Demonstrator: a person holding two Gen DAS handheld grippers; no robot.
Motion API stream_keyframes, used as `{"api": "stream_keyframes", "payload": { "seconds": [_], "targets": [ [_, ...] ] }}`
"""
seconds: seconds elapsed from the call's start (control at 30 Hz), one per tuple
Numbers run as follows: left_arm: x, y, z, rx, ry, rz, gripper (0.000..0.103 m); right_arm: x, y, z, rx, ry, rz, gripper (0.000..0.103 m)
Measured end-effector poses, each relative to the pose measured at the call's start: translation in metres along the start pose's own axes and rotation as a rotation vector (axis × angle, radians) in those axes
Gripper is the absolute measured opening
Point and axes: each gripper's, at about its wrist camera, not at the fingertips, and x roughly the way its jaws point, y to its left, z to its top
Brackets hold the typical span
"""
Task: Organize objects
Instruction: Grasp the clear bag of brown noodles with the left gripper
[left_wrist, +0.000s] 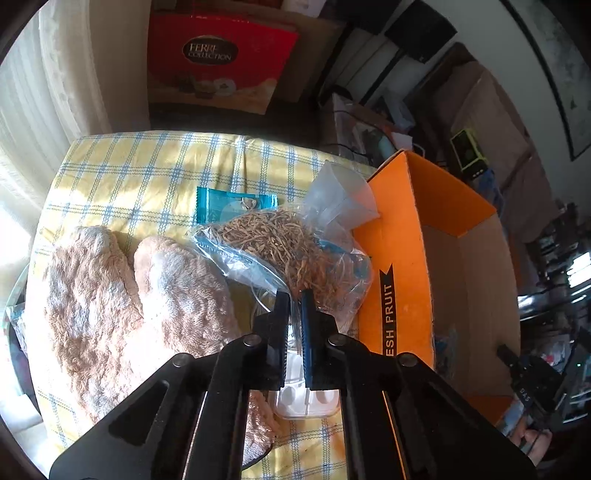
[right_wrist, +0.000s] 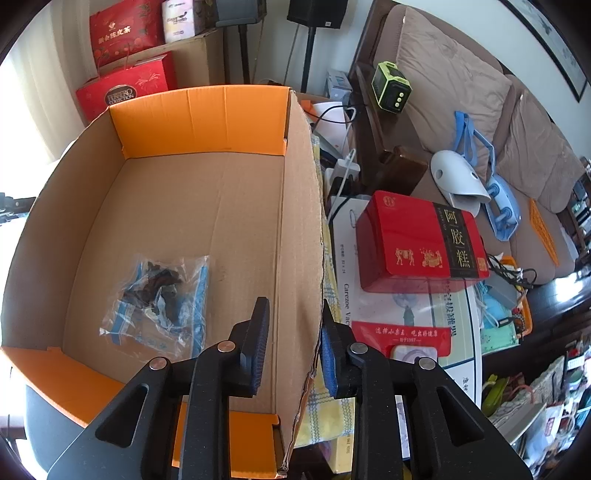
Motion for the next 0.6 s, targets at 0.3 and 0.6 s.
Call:
{"api": "stream_keyframes", "payload": {
  "seconds": [0.3, 0.6],
  "targets": [
    [-0.037, -0.011, -0.005, 0.033, -0.091, -0.037, 0.002, 0.0, -0.001, -0.001, 0.005, 0.001, 0.007, 0.026],
    [-0.089, -0.037, -0.018, 0.099, -0.18, -0.115, 0.002, 0.0, -0.001, -0.002, 0.011, -0.001, 0.01, 0.025]
  ]
}}
